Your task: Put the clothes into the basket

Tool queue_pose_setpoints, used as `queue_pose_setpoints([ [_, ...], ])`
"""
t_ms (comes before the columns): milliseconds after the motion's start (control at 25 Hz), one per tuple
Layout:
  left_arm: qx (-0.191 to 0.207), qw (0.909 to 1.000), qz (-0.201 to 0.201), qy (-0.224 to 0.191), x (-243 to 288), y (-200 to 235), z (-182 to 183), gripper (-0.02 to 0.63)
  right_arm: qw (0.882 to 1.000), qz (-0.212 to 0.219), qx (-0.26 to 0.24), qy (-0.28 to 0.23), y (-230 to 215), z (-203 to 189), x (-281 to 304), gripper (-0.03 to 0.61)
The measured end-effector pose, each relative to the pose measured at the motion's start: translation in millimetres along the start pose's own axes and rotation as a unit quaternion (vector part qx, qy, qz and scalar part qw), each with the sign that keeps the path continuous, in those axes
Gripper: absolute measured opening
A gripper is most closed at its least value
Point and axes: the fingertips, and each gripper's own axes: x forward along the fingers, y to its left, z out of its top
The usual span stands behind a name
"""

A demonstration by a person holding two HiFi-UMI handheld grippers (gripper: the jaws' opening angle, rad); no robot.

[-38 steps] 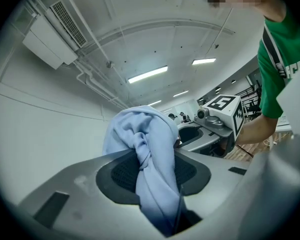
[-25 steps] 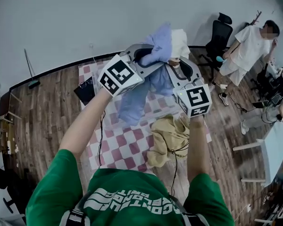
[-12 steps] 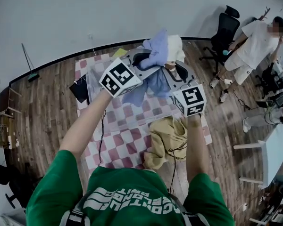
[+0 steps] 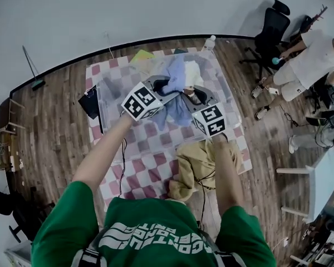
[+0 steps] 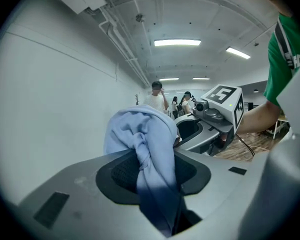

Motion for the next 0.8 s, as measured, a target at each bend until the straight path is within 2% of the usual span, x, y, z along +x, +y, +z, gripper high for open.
queue_pose_setpoints([
  [240,-0.047,0.9978,-0.01,0.045,18,7,-64,0.155,0.997,0.049,0.02,0.06,12,-56,35,0.124],
  [440,-0.082,0.9934,-0.015,0.079,31,16,-111,0.155,0.989,0.088,0.027,0.114,19,-96,65,0.124],
  [600,-0.117,0.9874,-0.014,0.105,41,21,-151,0.155,0.977,0.127,0.033,0.166,26,-130,88,0.124],
  [800,-0.165,0.9751,-0.022,0.146,51,14,-206,0.155,0.953,0.179,0.058,0.236,45,-180,108,0.124],
])
